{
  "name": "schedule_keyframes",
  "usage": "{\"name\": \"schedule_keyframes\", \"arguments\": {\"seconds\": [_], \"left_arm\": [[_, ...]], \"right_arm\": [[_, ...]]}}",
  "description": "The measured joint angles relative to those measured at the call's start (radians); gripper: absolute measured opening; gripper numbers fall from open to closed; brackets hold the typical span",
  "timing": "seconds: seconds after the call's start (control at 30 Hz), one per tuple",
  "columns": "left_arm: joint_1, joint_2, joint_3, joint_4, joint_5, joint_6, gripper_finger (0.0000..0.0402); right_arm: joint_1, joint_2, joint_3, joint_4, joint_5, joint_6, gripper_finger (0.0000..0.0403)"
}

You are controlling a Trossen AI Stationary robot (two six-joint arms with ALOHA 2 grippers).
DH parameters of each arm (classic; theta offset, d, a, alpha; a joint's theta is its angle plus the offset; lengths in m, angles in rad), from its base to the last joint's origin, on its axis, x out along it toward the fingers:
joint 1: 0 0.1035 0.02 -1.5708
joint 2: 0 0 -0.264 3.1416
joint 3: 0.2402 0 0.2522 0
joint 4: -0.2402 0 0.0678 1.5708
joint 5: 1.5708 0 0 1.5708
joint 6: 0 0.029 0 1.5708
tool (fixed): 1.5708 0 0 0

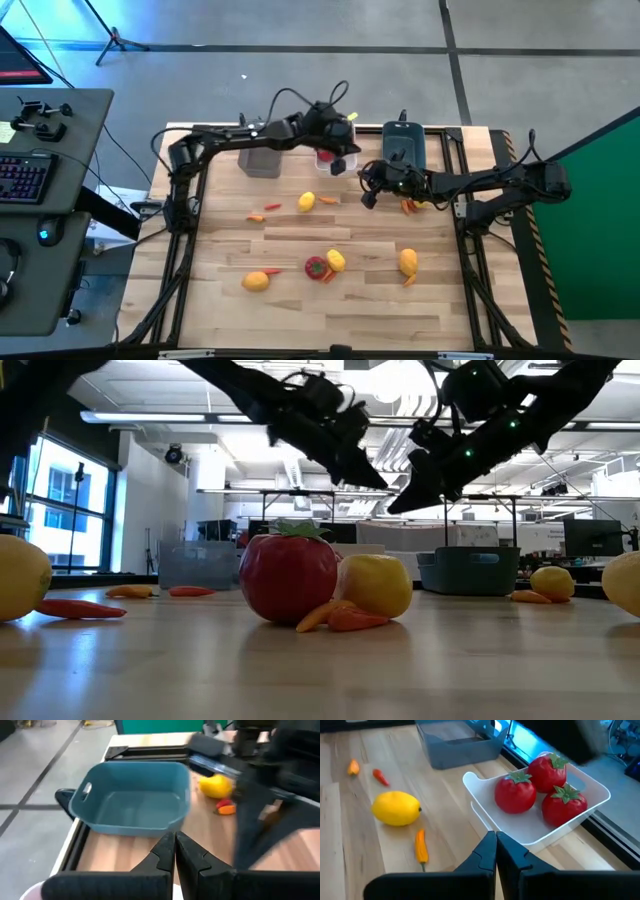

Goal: Sort produce into baskets
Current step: Put the red tomato into the white bin

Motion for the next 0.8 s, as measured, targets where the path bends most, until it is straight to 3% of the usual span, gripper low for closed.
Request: {"name": "schedule_keyframes", "arguments": {"seconds": [0.13,0.27,0.47,0.6,0.8], "left_arm": [[-0.015,-0.125,-0.163,0.093,0.000,0.000,0.0000],[-0.033,-0.247,-0.316,0.121,-0.005,0.008,0.0000],[-0.060,-0.424,-0.518,0.165,-0.017,0.008,0.0000],[-0.084,-0.517,-0.642,0.192,-0.018,0.008,0.0000],[-0.107,-0.620,-0.831,0.403,-0.017,-0.074,0.0000]], "right_arm": [[0.004,0.000,0.000,0.012,0.007,0.013,0.0000],[0.020,0.000,0.000,0.012,0.089,0.012,0.0000],[0.052,0.000,0.000,0.009,0.049,-0.005,0.0009],[0.090,0.000,0.001,0.003,0.031,0.005,0.0052],[0.163,0.000,0.001,0.010,0.014,0.005,0.0146]]}}
